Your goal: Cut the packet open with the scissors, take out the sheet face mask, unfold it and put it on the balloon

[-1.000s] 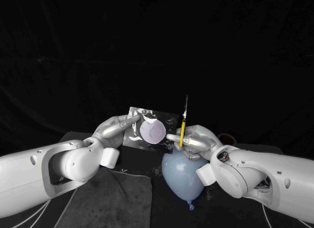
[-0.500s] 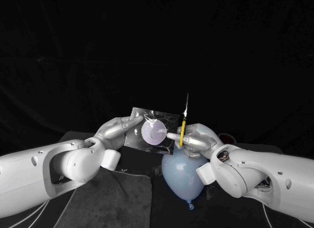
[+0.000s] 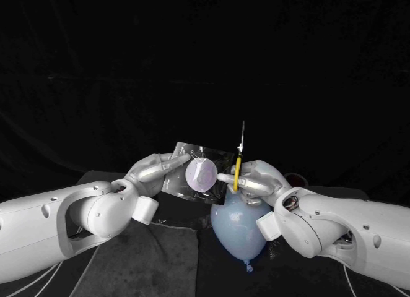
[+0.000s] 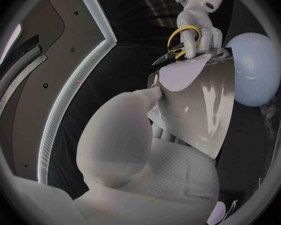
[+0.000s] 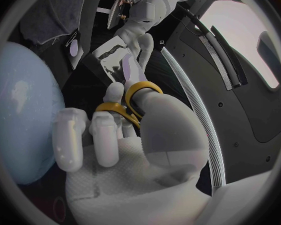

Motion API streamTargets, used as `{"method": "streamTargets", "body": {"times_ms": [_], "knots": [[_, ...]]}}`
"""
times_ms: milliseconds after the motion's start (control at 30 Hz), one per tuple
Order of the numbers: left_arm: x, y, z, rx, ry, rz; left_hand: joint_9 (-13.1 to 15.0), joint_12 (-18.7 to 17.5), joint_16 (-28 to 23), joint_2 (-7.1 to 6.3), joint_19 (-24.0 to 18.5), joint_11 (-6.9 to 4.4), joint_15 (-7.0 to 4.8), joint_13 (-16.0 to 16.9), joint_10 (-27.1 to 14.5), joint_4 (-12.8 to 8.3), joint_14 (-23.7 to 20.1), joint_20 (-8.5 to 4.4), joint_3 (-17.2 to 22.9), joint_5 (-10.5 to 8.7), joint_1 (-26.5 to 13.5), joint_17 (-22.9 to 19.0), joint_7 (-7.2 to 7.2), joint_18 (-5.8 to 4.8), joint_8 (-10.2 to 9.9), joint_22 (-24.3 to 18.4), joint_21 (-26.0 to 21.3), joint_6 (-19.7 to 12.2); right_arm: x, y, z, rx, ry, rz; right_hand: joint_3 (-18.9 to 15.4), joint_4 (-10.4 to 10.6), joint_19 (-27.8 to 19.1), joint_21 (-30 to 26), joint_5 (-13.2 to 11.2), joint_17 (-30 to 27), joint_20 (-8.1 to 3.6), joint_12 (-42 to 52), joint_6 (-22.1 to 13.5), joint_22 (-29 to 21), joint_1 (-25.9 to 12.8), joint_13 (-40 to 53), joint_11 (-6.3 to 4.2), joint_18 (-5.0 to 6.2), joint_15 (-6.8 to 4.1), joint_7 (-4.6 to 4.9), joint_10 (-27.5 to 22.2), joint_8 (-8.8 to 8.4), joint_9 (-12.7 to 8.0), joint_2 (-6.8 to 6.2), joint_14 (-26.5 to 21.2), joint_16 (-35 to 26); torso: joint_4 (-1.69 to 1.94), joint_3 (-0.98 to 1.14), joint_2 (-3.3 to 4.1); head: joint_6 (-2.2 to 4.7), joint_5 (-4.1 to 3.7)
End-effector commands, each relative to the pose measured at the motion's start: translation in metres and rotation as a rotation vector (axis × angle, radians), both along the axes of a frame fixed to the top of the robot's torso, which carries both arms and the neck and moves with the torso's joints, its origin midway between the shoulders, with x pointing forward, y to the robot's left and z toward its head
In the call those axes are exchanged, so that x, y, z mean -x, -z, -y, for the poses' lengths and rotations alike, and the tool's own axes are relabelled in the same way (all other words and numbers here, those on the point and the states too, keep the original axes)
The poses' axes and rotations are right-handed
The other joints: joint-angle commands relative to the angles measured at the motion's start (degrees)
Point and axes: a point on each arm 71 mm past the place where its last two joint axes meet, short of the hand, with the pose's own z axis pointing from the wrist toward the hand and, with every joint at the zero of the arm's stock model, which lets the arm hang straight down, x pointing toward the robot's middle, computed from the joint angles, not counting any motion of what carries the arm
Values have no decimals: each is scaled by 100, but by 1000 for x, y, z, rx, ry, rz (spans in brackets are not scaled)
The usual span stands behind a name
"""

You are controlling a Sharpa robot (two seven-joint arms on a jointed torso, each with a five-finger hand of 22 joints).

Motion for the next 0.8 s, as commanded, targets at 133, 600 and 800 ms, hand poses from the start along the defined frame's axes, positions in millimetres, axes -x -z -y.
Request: {"method": "streamTargets", "body": {"times_ms": [133,600,800], "knots": [[0,1,3,-74,30,23,-107,-8,-109,-462,-237,78,61,3,-137,188,-151,137,-542,32,-396,-31,81,54,-208,-15,-221,-286,1,-3,-1,19,0,33,346,58,279,-36,1,1508,-40,6128,-152,1314,51,1832,-316,-59,-57,3,1528,160,375,307,607,25,1,-3,1,7,-2],[-2,4,-1,-125,41,10,-269,10,-247,-16,-397,147,151,11,-435,741,-317,194,-2615,34,151,-51,195,54,-438,17,-430,-512,-1,-4,4,25,39,44,390,49,282,-31,1,1508,-44,6128,-184,1316,38,1832,-322,-60,-62,-4,1528,200,487,305,607,25,-1,0,-1,16,-1],[-1,7,1,-150,83,-6,-284,10,-265,91,-338,191,157,10,-498,741,-337,189,-2991,33,446,-52,204,69,-434,25,-418,-478,-2,-4,5,27,47,44,404,43,281,-33,1,1508,-45,6128,-193,1315,37,1832,-324,-59,-63,-5,1528,207,511,303,607,25,-3,-2,-3,19,-1]]}}
